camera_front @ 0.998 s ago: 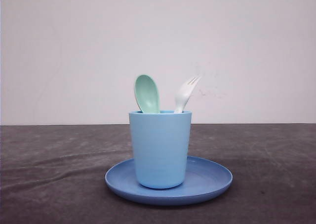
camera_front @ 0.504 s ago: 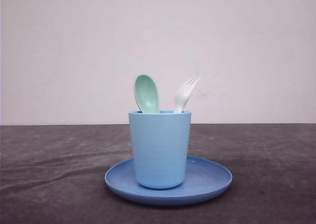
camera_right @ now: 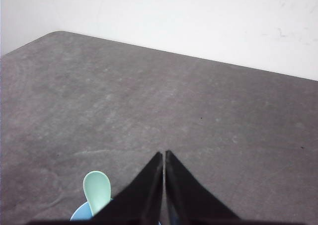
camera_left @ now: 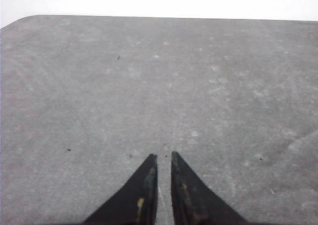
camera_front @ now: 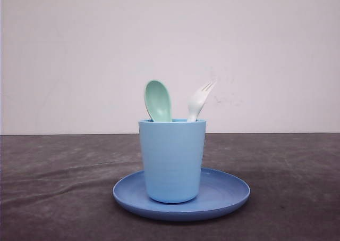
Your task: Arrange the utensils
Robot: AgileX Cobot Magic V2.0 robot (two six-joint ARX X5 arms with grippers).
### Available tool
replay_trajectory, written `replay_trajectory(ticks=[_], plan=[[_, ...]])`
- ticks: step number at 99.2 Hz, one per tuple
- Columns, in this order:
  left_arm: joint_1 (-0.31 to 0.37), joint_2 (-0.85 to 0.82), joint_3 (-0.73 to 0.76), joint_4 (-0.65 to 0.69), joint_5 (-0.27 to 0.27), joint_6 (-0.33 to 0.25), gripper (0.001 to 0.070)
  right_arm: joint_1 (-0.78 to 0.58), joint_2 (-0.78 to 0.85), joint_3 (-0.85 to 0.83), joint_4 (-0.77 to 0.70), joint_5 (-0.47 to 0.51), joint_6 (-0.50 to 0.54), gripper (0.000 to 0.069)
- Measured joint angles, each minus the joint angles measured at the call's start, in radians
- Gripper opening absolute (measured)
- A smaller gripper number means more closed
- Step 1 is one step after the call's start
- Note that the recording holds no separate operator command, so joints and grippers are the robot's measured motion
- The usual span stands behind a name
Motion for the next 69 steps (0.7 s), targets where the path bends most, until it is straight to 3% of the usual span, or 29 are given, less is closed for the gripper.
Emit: replay_trajectory(ticks=[48, 69], plan=[[0.000, 0.000, 0.000, 0.000, 0.000, 0.000, 0.0024, -0.003, -0.002, 0.000, 0.000, 0.000, -0.005, 0.0007], [0.000, 0.000, 0.000, 0.000, 0.000, 0.000, 0.0024, -0.109, -0.010, 0.000, 0.072, -0.002, -0.059, 0.0007]])
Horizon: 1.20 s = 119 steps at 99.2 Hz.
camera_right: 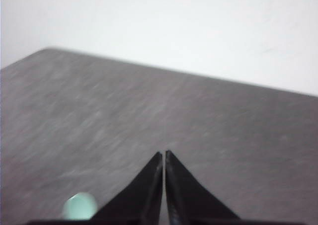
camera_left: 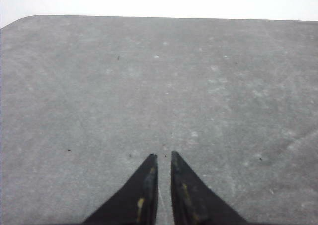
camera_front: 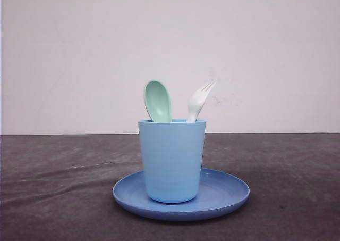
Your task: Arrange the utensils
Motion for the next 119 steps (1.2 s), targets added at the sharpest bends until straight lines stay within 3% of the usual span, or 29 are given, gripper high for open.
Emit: replay_trajectory(ticks=[19, 44, 58, 89, 119], plan=[[0.000, 0.000, 0.000, 0.000, 0.000, 0.000, 0.0024, -0.240, 0.000, 0.000, 0.007, -0.091, -0.075, 0.0007], [0.000, 0.000, 0.000, 0.000, 0.000, 0.000, 0.0024, -0.636, -0.013, -0.002, 0.008, -0.354, -0.205, 0.0007], [0.000, 0.000, 0.000, 0.000, 0.000, 0.000, 0.0024, -0.782, -0.053, -0.047, 0.031, -0.425, -0.245, 0.0007], [0.000, 0.000, 0.000, 0.000, 0.000, 0.000, 0.0024, -0.909, -0.312, -0.422, 0.271, -0.500, -0.253, 0.0007], [0.000, 0.000, 0.000, 0.000, 0.000, 0.000, 0.0024, -0.927, -0.591, -0.788, 0.315, -0.501, -0.225, 0.0007]])
